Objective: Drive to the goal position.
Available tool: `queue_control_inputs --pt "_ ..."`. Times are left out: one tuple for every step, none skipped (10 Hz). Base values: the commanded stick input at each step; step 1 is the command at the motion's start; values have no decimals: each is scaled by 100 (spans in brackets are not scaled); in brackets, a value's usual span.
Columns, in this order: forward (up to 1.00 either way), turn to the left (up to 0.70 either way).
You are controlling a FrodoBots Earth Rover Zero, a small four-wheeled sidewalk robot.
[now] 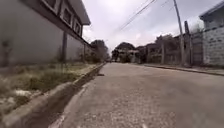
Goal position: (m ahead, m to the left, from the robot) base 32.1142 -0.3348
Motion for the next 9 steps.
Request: queue_control_inputs --pt "100 0" --pt "100 0" --pt "100 0" --pt "100 0" --pt "100 0" --pt "100 0" --pt "100 0" --pt "100 0" --pt "100 0"
